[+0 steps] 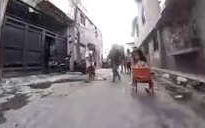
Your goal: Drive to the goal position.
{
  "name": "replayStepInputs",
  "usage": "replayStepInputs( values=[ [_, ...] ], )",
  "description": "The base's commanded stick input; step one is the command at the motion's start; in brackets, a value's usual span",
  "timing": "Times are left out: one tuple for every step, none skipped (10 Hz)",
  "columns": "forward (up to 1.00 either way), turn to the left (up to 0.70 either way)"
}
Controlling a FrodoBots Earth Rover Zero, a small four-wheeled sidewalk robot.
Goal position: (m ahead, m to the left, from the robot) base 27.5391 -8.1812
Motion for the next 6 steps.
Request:
replayStepInputs(
  values=[
    [1.00,0.00],
    [1.00,0.00],
    [1.00,-0.11],
    [1.00,-0.27],
    [1.00,-0.27],
    [1.00,-0.27]
  ],
)
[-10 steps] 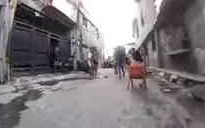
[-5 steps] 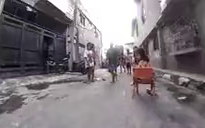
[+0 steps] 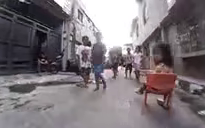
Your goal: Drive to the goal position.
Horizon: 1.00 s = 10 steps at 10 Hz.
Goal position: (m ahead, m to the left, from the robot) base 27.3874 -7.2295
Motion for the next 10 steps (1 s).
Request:
replayStepInputs(
  values=[
    [1.00,-0.27],
    [1.00,-0.16],
    [1.00,-0.12],
    [1.00,-0.27],
    [1.00,-0.15],
    [1.00,-0.08],
    [1.00,-0.22],
    [1.00,0.00],
    [1.00,0.00],
    [1.00,0.00]
  ],
)
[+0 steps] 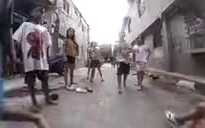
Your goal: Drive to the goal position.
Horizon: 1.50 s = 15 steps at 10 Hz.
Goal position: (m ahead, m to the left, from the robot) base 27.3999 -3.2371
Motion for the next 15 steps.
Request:
replayStepInputs(
  values=[
    [1.00,0.00],
    [1.00,0.00],
    [1.00,0.00],
    [1.00,0.00],
    [1.00,0.00],
    [1.00,0.00],
    [1.00,0.00],
    [1.00,0.00],
    [1.00,-0.25],
    [1.00,-0.07],
    [1.00,0.00],
    [1.00,-0.22],
    [1.00,-0.21],
    [1.00,-0.06],
    [1.00,-0.27]
  ],
)
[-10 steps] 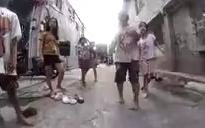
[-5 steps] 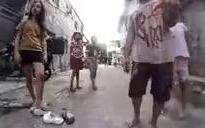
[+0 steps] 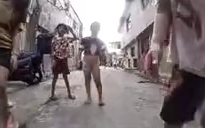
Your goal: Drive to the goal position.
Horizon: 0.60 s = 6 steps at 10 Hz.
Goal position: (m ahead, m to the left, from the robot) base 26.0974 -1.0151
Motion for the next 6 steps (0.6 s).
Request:
replayStepInputs(
  values=[
    [1.00,-0.27],
    [1.00,-0.27],
    [0.34,-0.39],
    [0.00,-0.45],
    [0.00,-0.45],
    [0.00,-0.45]
  ],
)
